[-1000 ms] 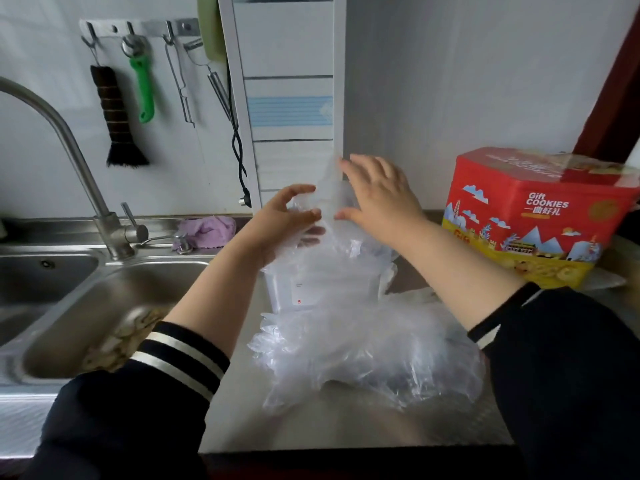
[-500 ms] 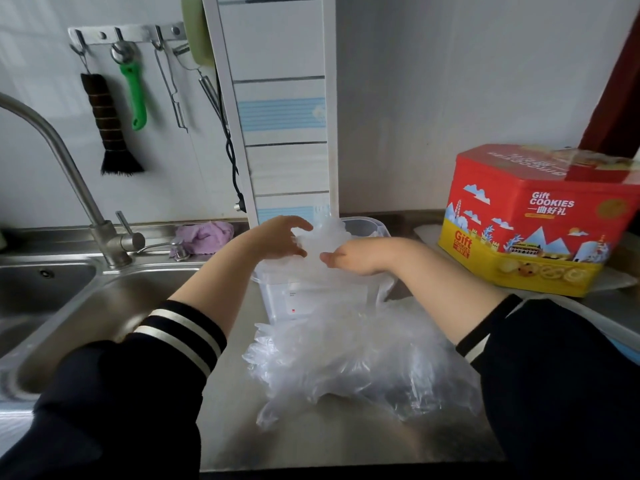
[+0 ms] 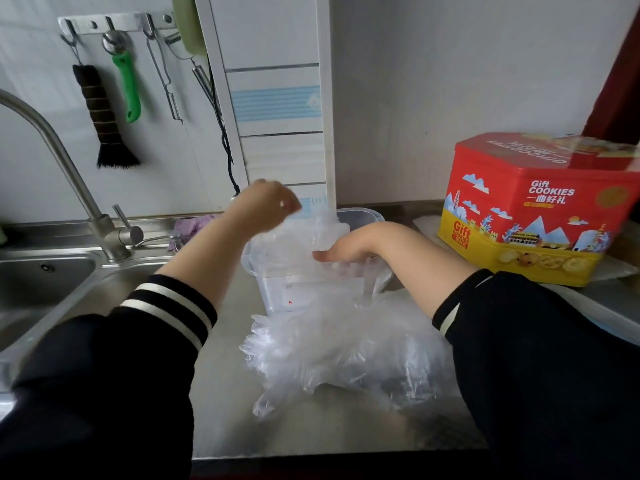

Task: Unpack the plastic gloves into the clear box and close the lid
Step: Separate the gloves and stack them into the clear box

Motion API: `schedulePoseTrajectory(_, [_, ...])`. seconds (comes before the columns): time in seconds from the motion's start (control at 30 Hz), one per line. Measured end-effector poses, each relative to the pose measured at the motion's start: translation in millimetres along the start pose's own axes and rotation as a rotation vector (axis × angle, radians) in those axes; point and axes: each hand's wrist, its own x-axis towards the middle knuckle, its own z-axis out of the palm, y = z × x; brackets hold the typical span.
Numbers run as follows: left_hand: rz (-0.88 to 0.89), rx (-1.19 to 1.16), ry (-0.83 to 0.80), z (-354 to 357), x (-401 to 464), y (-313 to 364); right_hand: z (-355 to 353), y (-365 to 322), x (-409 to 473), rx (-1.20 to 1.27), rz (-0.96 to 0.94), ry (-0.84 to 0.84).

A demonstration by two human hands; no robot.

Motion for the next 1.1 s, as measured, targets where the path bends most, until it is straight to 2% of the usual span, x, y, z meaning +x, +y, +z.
schedulePoseTrajectory(0.03, [-0.023, -0.153, 0.003, -13.9, -2.0, 6.5, 0.3, -0.1, 0.2, 0.008, 0.002, 0.003])
schedulePoseTrajectory(0.07, [-0.013, -0.254, -0.069, -27.1, -6.1, 15.2, 0.5, -1.0, 1.4, 0.013, 0.001, 0.01])
schedulePoseTrajectory(0.1, [0.022, -0.259, -0.204, -36.6, -12.2, 24.5, 1.5, -1.8, 2.8, 0.01, 0.0, 0.018])
schedulePoseTrajectory(0.17, [0.053, -0.083, -0.502, -37.0, -25.1, 39.4, 3.7, -1.5, 2.9, 0.009, 0.007, 0.041])
schedulePoseTrajectory(0.2, [0.034, 0.032, -0.596, -28.4, -27.3, 40.0, 3.9, -1.4, 3.8, 0.025, 0.01, 0.07])
schedulePoseTrajectory(0.27, [-0.044, 0.163, -0.648, -6.2, -28.1, 29.7, 8.0, -2.2, -0.2, 0.04, -0.003, 0.156])
schedulePoseTrajectory(0.37, [-0.104, 0.178, -0.589, 13.2, -31.1, 17.7, 11.9, 3.8, -8.2, -0.081, -0.124, 0.383])
schedulePoseTrajectory(0.43, [-0.098, 0.186, -0.476, 16.8, -31.4, 14.4, 12.4, 10.2, -19.5, -0.11, -0.189, 0.594])
schedulePoseTrajectory(0.5, [-0.088, 0.186, -0.307, 15.0, -36.0, 17.1, 15.1, 21.1, -35.0, 0.008, -0.271, 0.728])
schedulePoseTrajectory(0.57, [-0.045, 0.119, -0.056, 11.4, -49.8, 29.4, 24.2, 33.7, -51.9, 0.168, -0.347, 0.79])
schedulePoseTrajectory(0.63, [0.043, -0.031, 0.188, 13.3, -72.9, 53.0, 39.4, 48.5, -65.1, 0.264, -0.374, 0.854])
schedulePoseTrajectory(0.67, [0.101, -0.123, 0.26, 15.5, -85.5, 67.1, 46.9, 55.2, -69.6, 0.295, -0.376, 0.9])
schedulePoseTrajectory(0.7, [0.159, -0.214, 0.273, 21.9, -98.5, 81.8, 57.4, 63.9, -74.3, 0.328, -0.377, 0.95])
schedulePoseTrajectory(0.77, [0.258, -0.316, 0.199, 38.0, -119.3, 104.4, 78.3, 78.3, -80.9, 0.418, -0.387, 1.062])
schedulePoseTrajectory(0.9, [0.217, -0.075, -0.013, 82.3, -137.4, 122.3, 122.9, 101.8, -80.9, 0.563, -0.339, 1.187])
schedulePoseTrajectory(0.97, [0.157, -0.002, -0.015, 97.2, -139.7, 122.2, 141.9, 111.5, -73.6, 0.481, -0.318, 1.201])
schedulePoseTrajectory(1.1, [0.097, -0.049, 0.062, 108.1, -138.2, 119.2, 167.7, 122.2, -63.2, 0.249, -0.215, 1.213])
